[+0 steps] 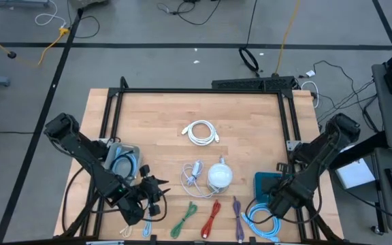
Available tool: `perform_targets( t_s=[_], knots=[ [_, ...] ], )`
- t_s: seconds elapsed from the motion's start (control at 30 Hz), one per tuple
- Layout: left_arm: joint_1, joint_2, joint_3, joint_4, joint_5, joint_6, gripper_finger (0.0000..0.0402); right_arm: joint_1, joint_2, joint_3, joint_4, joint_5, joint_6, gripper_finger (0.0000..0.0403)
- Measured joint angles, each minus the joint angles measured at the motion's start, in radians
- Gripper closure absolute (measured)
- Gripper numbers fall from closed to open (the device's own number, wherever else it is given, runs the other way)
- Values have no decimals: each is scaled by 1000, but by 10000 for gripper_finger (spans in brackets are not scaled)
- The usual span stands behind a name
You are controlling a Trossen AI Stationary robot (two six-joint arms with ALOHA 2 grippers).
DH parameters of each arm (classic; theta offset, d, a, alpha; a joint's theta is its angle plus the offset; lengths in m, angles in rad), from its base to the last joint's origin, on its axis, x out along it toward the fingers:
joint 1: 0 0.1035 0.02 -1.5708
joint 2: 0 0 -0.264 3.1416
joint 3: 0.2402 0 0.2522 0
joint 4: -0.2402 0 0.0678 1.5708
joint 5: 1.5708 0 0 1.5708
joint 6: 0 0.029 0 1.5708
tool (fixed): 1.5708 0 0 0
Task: Pick & Place USB Port
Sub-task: Put the pink USB cable into the blue bin, then put the white USB cable into the blue bin
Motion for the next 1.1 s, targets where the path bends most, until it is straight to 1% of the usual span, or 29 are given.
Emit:
perform_targets(
  t_s=[0.23, 0.3, 0.5, 0.63, 0.73, 0.93, 1.0, 1.03, 1.1],
  knots=[
    [-6, 0, 0, 1, -3, 8, 268, 2, 0, -29, 31, -8, 30, 383],
    [-6, 0, 0, 1, -5, 10, 268, 2, 0, -29, 33, -8, 36, 360],
    [-3, 0, 0, 6, -12, 11, 268, 1, 0, -29, 30, -8, 89, 262],
    [3, 0, 0, 9, -13, 15, 268, 1, 0, -29, 29, -9, 104, 220],
    [8, -2, 0, 25, -14, 35, 268, 0, 0, -21, 31, 2, 103, 205],
    [17, -69, 3, 23, 4, 63, 268, -17, -5, 10, 18, 116, 52, 204],
    [20, -115, 3, 5, 57, 45, 268, -26, -8, 24, 19, 151, 29, 208],
    [30, -140, 4, -18, 115, 1, 268, -27, -10, 31, 20, 168, 21, 209],
    [67, -180, 6, -115, 301, -135, 268, -33, -16, 43, 27, 206, 1, 211]
  ],
)
